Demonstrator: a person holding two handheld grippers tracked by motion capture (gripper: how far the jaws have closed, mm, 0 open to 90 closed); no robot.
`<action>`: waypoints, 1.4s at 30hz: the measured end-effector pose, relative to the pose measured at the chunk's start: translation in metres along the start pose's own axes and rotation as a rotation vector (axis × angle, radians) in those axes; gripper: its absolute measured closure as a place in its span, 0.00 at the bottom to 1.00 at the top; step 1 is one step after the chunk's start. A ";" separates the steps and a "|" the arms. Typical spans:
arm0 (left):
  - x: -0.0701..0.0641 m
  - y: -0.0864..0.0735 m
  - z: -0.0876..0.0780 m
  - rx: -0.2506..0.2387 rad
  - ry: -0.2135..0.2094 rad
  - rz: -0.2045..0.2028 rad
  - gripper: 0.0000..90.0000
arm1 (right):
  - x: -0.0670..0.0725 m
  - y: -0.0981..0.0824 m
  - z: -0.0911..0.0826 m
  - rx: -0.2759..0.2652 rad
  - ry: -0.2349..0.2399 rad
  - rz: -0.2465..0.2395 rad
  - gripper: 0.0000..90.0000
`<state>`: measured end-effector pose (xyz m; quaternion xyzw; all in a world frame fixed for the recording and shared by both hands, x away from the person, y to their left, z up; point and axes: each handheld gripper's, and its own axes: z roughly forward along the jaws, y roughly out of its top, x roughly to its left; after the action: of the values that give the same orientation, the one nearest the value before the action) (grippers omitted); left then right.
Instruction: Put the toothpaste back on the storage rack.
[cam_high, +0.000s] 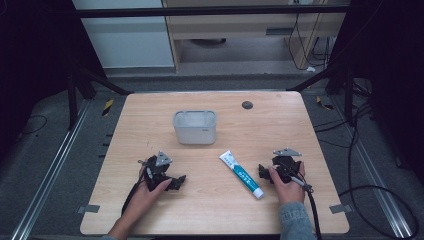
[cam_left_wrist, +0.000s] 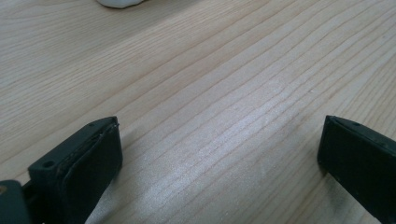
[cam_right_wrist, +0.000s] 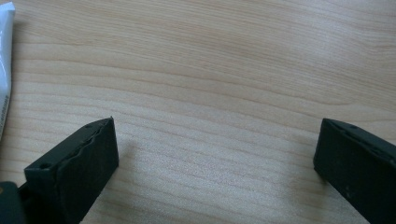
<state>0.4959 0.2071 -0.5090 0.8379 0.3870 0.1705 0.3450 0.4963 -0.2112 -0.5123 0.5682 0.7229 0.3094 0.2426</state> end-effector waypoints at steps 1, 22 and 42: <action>0.000 0.000 0.000 0.000 0.000 0.000 0.00 | 0.000 0.000 0.000 0.000 0.000 0.000 0.00; 0.000 0.000 0.000 -0.001 -0.001 0.002 0.00 | -0.006 -0.002 -0.007 -0.017 0.018 -0.029 0.13; 0.002 0.001 0.001 0.000 -0.008 0.009 0.00 | 0.071 0.042 -0.051 0.076 0.105 -0.332 0.22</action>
<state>0.4976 0.2077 -0.5090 0.8402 0.3819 0.1689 0.3459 0.4718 -0.1442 -0.4466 0.4330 0.8295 0.2670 0.2307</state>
